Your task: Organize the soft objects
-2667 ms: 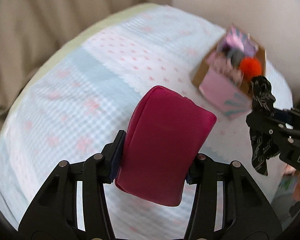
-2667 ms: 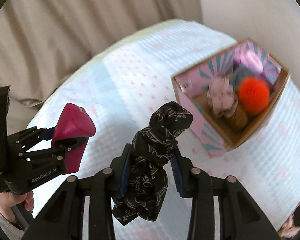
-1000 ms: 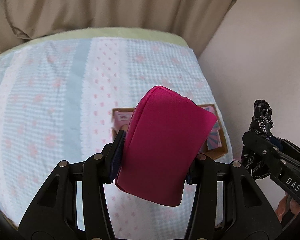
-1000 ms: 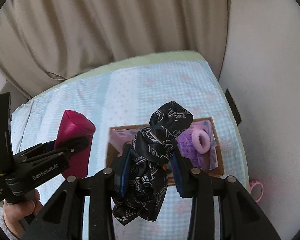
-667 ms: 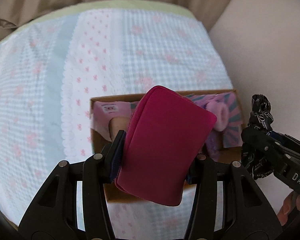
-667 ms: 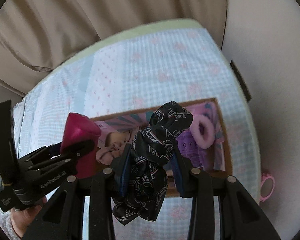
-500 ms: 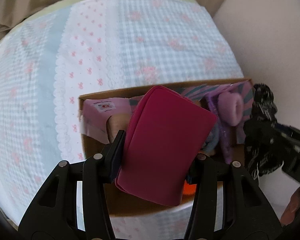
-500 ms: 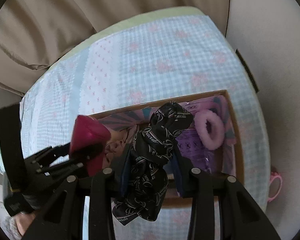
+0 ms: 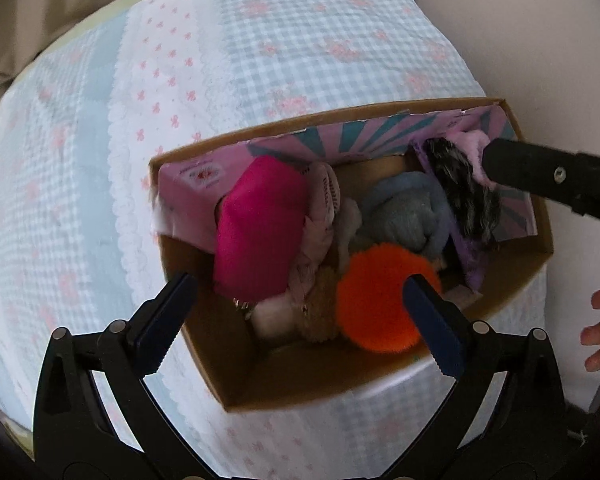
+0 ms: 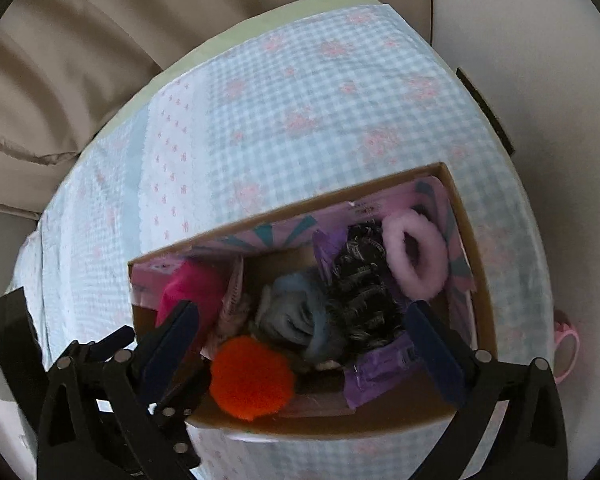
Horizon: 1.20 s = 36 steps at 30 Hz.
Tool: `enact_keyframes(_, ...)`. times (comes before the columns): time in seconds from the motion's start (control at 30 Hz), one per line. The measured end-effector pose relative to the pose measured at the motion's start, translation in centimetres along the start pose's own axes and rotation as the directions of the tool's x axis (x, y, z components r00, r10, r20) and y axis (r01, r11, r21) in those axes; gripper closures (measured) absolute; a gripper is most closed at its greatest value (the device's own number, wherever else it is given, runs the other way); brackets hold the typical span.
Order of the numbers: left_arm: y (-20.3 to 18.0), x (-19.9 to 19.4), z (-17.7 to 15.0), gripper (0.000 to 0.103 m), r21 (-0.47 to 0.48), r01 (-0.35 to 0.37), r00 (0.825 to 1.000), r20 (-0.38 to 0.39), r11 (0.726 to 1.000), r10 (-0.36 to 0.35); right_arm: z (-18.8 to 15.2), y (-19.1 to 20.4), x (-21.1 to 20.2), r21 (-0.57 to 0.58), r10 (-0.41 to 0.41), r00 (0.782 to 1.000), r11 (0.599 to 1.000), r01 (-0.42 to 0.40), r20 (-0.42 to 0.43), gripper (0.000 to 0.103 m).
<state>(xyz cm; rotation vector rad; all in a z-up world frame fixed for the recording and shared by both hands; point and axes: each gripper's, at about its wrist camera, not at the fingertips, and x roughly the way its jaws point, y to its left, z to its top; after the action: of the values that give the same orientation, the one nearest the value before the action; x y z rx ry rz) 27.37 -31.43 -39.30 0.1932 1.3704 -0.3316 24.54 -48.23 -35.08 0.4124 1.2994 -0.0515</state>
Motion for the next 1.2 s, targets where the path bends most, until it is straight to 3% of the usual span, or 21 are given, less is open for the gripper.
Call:
enact_keyframes(0.37,0.2,-6.0,-2.3,0.000,-0.056,0.025,0.998,0.064,0.998,-0.022,-2.2,2.6,-5.6,-0.062,0.003,0.997,0.998,0.002,0.071,0.000)
enact_keyframes(0.57,0.9,-13.0,-4.2,0.000,-0.070,0.043,0.987,0.157,0.997,-0.032,-4.8,6.1,-11.8,-0.125,0.023,0.992,0.992,-0.007,0.128,0.000)
enact_keyframes(0.77,3.7,-22.6,-7.1,0.000,-0.099,0.040,0.955,0.296,0.994,-0.009,-8.6,11.6,-19.4,-0.213,0.025,0.967,0.977,0.030,0.254,0.000)
enact_keyframes(0.87,5.6,-27.9,-8.9,0.000,-0.110,0.032,0.927,0.376,0.993,0.012,-10.8,14.7,-23.5,-0.255,0.040,0.944,0.966,0.048,0.328,0.000)
enact_keyframes(1.0,8.3,-35.7,-12.2,0.000,-0.124,-0.003,0.850,0.522,0.992,0.068,-14.1,18.7,-28.1,-0.303,0.058,0.895,0.949,0.088,0.443,0.000)
enact_keyframes(1.2,12.5,-42.7,-17.0,0.000,-0.187,0.006,0.751,0.649,0.982,0.119,-18.1,22.8,-31.3,-0.333,0.086,0.835,0.935,0.120,0.543,0.000)
